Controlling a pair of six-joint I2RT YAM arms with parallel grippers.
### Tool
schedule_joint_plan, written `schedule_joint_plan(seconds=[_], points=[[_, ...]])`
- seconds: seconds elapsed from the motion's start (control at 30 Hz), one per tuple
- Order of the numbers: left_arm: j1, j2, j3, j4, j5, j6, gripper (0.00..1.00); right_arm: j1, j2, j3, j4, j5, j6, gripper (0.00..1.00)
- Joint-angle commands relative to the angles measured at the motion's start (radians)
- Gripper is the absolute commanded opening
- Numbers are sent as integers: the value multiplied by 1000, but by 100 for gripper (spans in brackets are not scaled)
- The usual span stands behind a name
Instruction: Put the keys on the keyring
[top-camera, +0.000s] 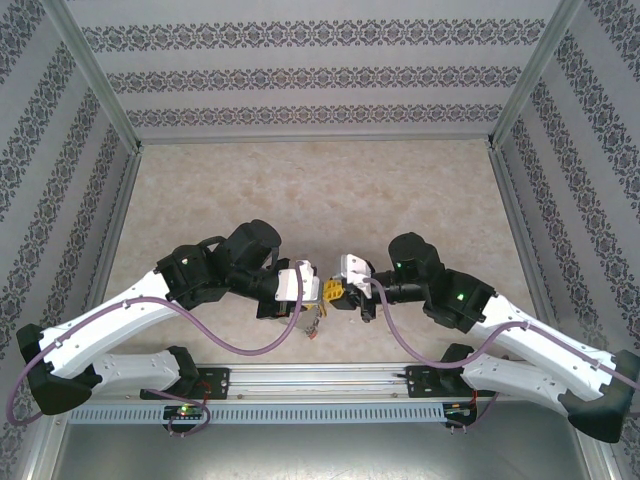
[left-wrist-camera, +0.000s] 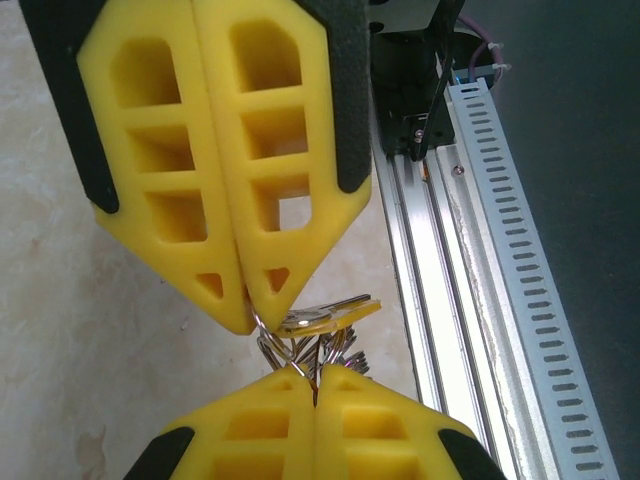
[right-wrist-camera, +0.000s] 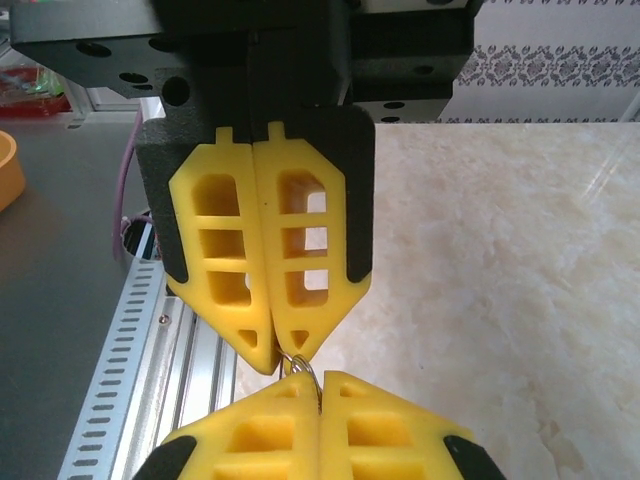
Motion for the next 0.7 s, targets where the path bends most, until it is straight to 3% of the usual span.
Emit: schedule_joint_plan(seconds=[0.0,0.67], points=[[-28,-24,29,-7,105,21,0,-31,13,28,8,109,22,0],[-33,-28,29,-1,95,21,0,-58,51,59,-59,130,63,0]])
